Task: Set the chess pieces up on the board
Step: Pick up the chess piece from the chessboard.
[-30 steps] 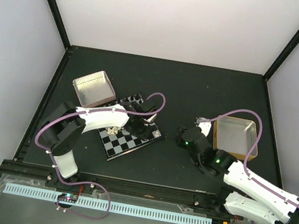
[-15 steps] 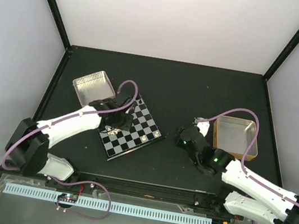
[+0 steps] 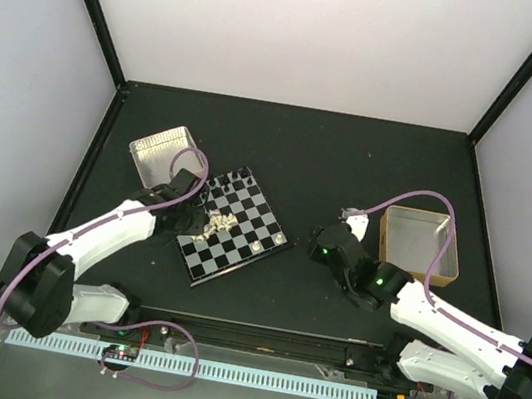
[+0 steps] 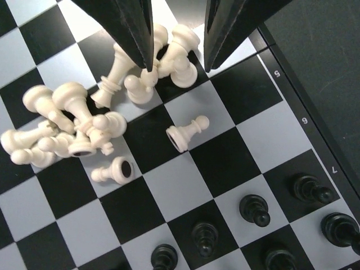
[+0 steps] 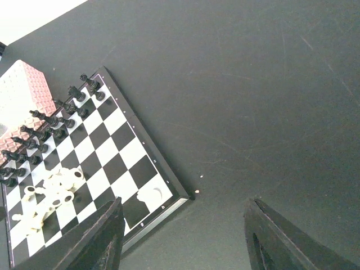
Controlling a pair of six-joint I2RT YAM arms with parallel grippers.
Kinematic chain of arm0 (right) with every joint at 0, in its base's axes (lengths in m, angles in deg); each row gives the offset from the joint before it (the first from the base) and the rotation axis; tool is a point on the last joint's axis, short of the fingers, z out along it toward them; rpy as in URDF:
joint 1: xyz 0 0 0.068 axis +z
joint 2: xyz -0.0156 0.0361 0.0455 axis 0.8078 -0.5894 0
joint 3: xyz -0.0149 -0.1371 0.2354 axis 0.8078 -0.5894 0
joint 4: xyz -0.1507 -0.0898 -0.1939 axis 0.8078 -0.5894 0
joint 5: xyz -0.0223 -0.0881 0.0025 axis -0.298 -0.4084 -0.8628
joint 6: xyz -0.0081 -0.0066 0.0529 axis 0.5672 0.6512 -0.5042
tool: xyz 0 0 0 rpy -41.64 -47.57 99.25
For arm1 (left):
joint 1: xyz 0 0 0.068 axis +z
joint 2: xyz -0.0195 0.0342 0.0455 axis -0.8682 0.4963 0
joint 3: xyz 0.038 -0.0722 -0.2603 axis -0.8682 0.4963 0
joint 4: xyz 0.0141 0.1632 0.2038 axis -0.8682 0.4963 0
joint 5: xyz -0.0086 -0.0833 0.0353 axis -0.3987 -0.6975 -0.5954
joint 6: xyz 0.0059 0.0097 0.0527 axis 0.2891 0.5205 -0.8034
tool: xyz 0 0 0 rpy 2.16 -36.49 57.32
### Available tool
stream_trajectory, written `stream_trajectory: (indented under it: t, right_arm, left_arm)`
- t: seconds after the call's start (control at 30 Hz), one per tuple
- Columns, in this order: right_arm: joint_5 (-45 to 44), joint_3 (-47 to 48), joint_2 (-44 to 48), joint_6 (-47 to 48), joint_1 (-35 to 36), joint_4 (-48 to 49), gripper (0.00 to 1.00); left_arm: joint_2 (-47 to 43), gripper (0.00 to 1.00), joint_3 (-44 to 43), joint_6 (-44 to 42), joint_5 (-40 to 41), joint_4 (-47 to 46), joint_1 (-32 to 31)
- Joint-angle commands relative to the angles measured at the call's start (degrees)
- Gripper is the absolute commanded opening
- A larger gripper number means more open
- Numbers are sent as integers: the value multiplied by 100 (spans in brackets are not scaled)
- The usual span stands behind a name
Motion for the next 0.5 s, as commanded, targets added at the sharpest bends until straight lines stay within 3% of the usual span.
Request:
stream_trajectory:
  t: [0.0,0.37,0.47]
  right_arm:
    - [-127,154,7,25,-28,98,60]
    - [-211,114,117,-26,-27,43,60]
    - [-220,109,98,-16,-30,28,60]
  left_arm:
    - [240,25,-5,119,115,-311,114]
    - [855,18,29,-117,-219,-580,321]
    - [890,12,14,-161,-284,-576,322]
